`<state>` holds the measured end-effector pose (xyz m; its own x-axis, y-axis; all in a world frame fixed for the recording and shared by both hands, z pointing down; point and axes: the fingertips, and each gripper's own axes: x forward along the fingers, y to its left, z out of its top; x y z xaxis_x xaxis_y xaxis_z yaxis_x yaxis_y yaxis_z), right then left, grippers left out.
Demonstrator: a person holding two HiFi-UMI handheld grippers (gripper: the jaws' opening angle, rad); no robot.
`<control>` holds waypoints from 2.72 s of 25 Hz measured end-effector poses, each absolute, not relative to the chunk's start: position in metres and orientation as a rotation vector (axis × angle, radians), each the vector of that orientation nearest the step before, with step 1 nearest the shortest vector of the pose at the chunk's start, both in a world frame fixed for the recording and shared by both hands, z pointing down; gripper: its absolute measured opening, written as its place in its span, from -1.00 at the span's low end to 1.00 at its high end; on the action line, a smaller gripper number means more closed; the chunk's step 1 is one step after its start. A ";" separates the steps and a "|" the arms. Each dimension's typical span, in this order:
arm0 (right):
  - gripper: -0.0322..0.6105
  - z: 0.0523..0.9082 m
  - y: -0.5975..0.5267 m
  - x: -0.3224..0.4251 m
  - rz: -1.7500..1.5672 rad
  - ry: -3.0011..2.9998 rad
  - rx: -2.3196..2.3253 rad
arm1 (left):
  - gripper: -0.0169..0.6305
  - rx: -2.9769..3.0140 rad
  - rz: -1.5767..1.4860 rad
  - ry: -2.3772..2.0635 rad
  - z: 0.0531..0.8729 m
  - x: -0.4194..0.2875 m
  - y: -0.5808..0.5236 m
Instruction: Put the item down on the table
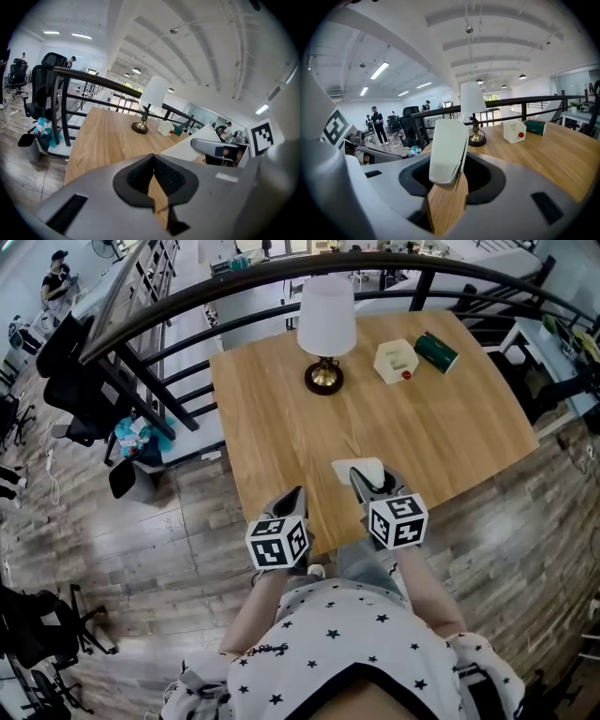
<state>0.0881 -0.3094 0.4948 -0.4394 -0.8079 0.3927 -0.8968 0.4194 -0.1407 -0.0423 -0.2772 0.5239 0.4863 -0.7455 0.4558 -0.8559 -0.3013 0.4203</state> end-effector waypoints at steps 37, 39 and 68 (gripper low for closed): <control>-0.42 0.575 -0.405 0.062 0.202 -2.267 1.149 | -0.91 1.979 0.305 -1.305 0.572 -0.027 -0.314; -0.42 0.576 -0.403 0.059 0.192 -2.258 1.143 | -0.91 1.980 0.306 -1.304 0.571 -0.028 -0.313; 0.03 0.597 -0.335 0.015 0.279 -2.274 0.956 | -0.91 1.981 0.294 -1.262 0.569 -0.052 -0.278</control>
